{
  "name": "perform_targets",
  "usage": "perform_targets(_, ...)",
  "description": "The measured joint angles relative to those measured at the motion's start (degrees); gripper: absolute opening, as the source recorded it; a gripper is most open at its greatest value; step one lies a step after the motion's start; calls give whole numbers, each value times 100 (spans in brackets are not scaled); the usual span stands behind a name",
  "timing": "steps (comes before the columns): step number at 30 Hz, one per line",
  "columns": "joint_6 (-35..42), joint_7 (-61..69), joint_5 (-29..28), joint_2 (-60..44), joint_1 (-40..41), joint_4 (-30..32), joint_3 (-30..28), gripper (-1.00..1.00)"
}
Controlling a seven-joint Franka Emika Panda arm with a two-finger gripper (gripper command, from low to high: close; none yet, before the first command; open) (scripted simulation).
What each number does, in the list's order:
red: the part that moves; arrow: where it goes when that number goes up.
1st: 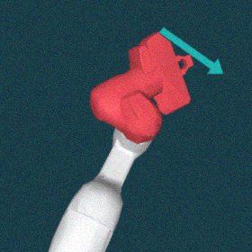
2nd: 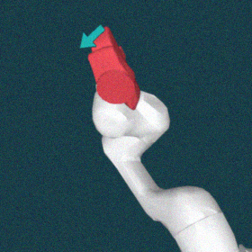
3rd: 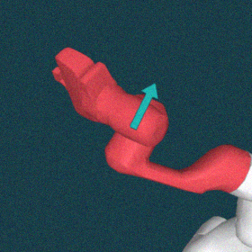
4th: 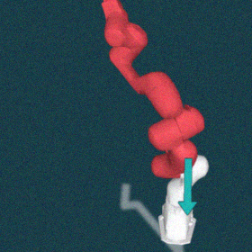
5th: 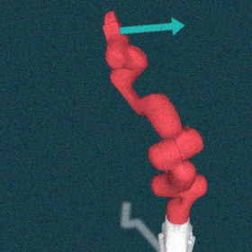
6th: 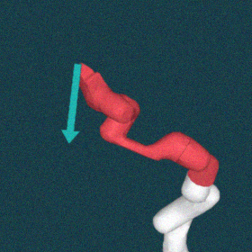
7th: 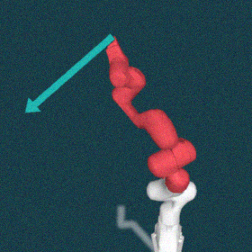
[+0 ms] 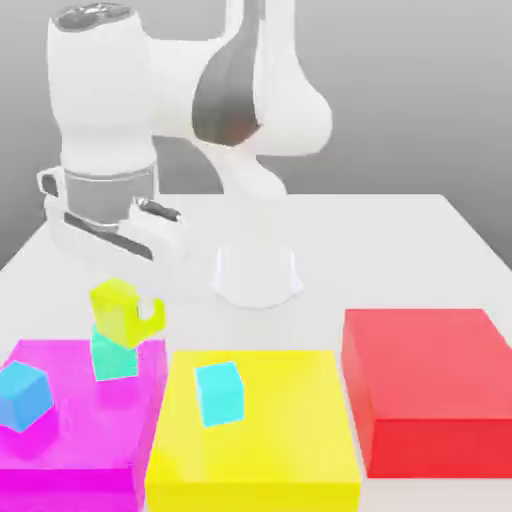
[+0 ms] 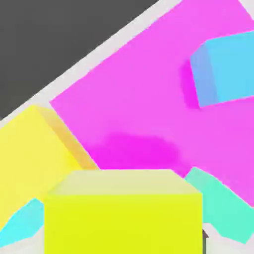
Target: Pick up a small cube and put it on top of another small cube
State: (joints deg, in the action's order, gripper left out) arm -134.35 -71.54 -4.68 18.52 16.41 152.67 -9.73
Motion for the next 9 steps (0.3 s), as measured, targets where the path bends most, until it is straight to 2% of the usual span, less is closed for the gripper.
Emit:
perform_targets(5,-900,-118,55,-475,161,422,-137,-100)
perform_targets(6,-1084,-106,72,-610,158,472,-148,100)
perform_targets(9,-1084,-106,72,-610,158,472,-148,100)
